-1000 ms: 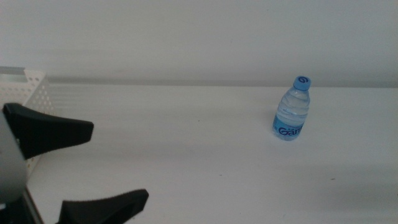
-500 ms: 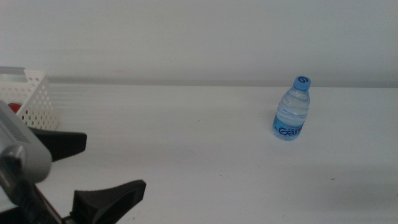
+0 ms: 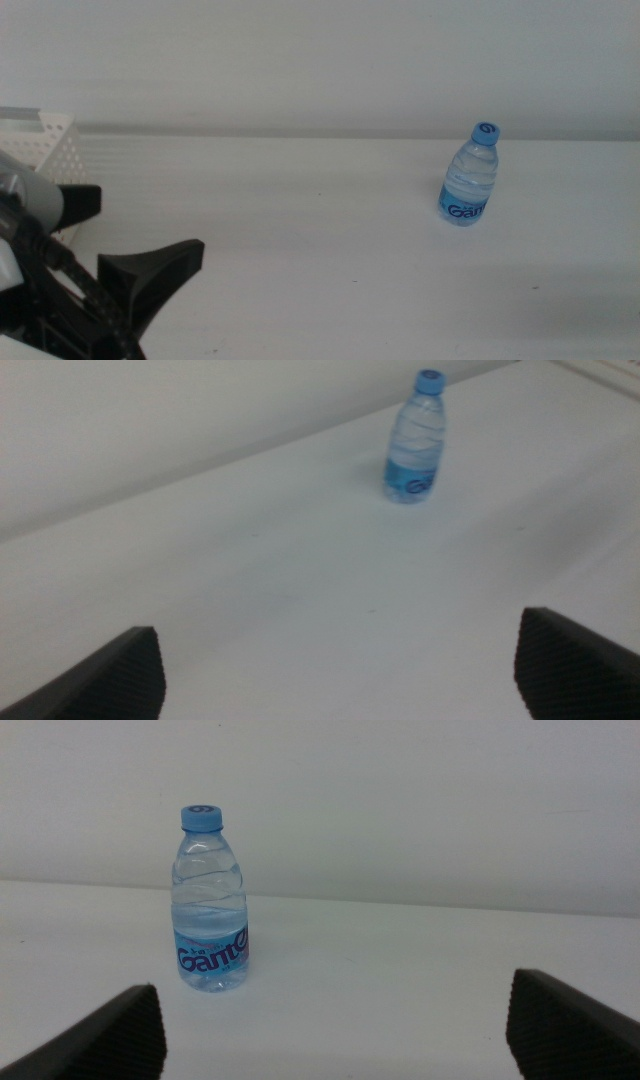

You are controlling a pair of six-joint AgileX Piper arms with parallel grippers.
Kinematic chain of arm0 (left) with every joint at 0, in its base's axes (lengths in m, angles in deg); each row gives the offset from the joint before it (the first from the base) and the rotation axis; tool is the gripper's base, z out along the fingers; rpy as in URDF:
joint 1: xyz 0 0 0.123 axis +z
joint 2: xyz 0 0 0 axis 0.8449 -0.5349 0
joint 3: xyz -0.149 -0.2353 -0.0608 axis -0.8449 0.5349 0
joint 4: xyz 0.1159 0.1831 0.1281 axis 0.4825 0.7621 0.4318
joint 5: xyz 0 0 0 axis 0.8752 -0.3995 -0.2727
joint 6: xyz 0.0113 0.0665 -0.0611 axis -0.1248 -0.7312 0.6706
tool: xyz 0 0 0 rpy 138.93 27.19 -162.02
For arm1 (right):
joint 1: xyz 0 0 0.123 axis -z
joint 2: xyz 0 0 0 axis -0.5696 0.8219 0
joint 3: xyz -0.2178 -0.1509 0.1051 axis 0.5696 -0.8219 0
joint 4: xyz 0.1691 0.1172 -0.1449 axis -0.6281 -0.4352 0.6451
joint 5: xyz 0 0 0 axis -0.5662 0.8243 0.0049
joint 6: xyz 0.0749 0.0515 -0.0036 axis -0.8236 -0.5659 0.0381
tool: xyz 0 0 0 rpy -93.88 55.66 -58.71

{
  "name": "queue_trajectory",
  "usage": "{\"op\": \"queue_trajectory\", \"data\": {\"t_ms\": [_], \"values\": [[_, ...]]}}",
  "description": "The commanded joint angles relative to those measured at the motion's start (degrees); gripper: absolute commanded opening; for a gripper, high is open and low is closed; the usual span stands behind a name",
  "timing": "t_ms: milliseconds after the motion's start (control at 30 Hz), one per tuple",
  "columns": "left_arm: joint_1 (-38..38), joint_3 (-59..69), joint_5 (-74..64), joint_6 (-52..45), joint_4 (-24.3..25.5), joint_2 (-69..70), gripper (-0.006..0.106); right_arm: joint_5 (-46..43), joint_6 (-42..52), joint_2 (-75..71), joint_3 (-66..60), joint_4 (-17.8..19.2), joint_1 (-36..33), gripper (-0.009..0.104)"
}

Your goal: Use arms to grab the bottles and put them into the dustbin to the left of the table.

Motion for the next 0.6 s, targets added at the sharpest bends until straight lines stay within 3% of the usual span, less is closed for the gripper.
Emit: {"op": "queue_trajectory", "data": {"t_ms": [0, 567], "values": [[1.6, 0.2, 1.1, -2.3, -0.4, 0.3, 0.094, -0.5, 0.6, -2.3, -2.5, 0.5, 0.4, 0.091], [2.2, 0.2, 2.0, -2.3, 0.2, 0.3, 0.094, -0.5, 0.6, -2.3, -2.5, 0.5, 0.4, 0.091]]}}
